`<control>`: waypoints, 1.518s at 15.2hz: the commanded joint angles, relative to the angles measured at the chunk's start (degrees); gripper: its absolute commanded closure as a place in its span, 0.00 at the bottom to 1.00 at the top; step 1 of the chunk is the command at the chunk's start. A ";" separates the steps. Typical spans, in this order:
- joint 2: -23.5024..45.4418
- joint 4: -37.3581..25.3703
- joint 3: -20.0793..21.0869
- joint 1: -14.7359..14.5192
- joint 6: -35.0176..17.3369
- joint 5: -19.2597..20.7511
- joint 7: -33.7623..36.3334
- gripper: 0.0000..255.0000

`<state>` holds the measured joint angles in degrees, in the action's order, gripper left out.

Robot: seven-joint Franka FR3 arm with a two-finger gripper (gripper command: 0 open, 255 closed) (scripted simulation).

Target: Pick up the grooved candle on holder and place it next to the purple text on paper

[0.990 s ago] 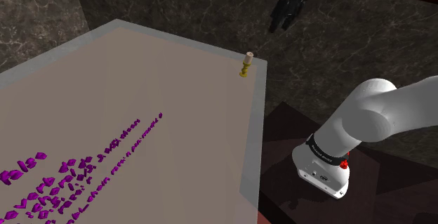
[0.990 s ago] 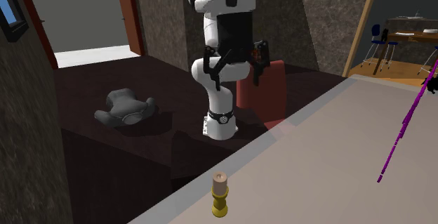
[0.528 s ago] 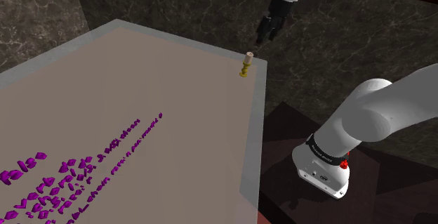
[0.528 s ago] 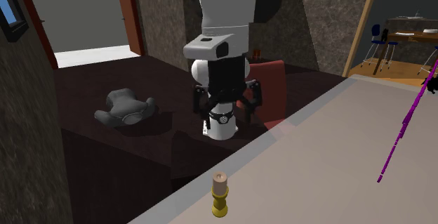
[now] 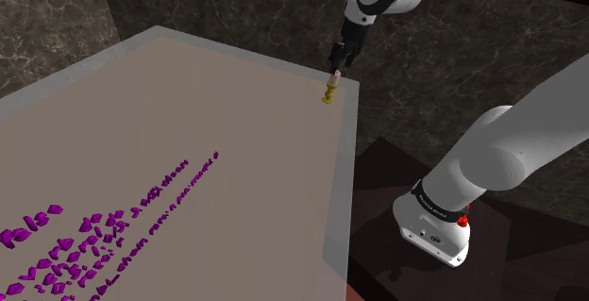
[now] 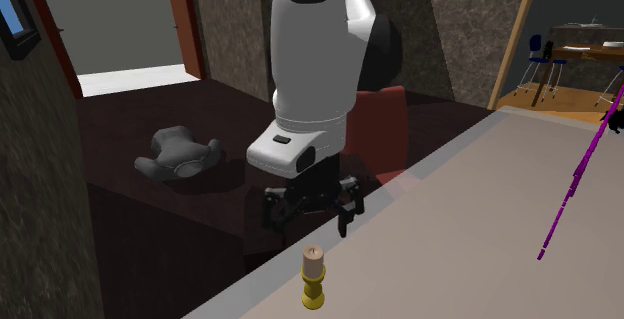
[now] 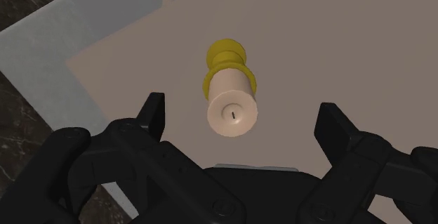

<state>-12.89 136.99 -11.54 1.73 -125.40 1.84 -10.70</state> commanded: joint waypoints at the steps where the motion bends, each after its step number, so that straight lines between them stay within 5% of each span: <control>1: 1.56 0.37 -0.27 0.04 -1.86 -0.13 -0.50 0.00; 6: 4.17 2.40 -0.48 -0.07 -6.47 -0.69 -0.94 0.00; 14: 4.17 2.40 -0.48 -0.07 -6.46 -0.68 -0.94 0.00; 15: 4.17 2.40 -0.48 -0.07 -6.46 -0.68 -0.94 1.00; 23: 4.17 2.41 -0.48 -0.07 -6.46 -0.68 -0.95 1.00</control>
<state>-8.73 139.39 -12.03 1.67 -131.87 1.16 -11.65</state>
